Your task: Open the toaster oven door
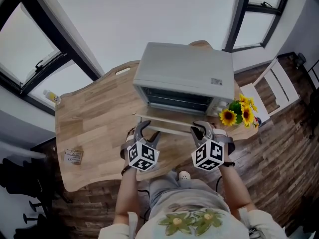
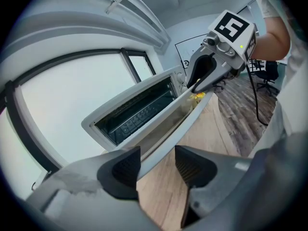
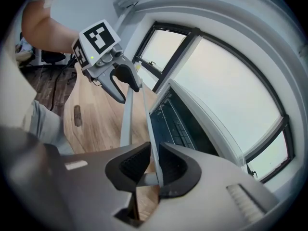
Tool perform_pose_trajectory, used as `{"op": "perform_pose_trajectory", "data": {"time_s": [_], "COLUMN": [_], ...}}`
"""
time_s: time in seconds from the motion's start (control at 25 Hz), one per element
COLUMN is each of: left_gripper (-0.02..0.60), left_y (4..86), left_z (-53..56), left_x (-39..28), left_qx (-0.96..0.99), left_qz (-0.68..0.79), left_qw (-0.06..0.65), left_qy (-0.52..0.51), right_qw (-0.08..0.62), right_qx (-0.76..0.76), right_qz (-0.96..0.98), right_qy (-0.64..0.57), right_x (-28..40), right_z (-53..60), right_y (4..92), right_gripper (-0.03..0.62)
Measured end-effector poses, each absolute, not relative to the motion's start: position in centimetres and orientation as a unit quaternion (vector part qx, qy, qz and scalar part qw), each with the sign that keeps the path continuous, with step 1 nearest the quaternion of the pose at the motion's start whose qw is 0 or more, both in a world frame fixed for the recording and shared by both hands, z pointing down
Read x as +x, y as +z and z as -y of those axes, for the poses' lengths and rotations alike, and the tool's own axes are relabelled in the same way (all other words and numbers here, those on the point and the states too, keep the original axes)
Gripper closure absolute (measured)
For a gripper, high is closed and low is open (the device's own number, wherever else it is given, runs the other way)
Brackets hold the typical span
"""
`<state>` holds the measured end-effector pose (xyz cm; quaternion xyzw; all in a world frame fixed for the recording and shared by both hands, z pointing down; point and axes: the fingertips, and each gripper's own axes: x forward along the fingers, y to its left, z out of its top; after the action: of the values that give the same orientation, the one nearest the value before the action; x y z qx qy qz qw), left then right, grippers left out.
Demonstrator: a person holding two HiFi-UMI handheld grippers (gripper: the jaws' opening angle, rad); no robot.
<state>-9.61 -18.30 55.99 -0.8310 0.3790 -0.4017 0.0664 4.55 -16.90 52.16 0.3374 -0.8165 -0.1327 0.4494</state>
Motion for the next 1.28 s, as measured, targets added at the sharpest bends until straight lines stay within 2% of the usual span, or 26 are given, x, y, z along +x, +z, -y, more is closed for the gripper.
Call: {"op": "perform_pose_trajectory", "data": {"time_s": [1.28], "left_gripper": [0.347], "left_y": [58.2], "left_z": [16.3], "left_x": [-10.2], "left_qx": [-0.826], "left_qz": [-0.381], "left_qw": [0.047], "left_qy": [-0.413], "right_qw": [0.441], "right_qx": [0.31], "right_qz": [0.833], "right_qy": [-0.127], "right_x": [3.9], "right_z": [14.5], "right_y": [53.9], "right_gripper": [0.543]}}
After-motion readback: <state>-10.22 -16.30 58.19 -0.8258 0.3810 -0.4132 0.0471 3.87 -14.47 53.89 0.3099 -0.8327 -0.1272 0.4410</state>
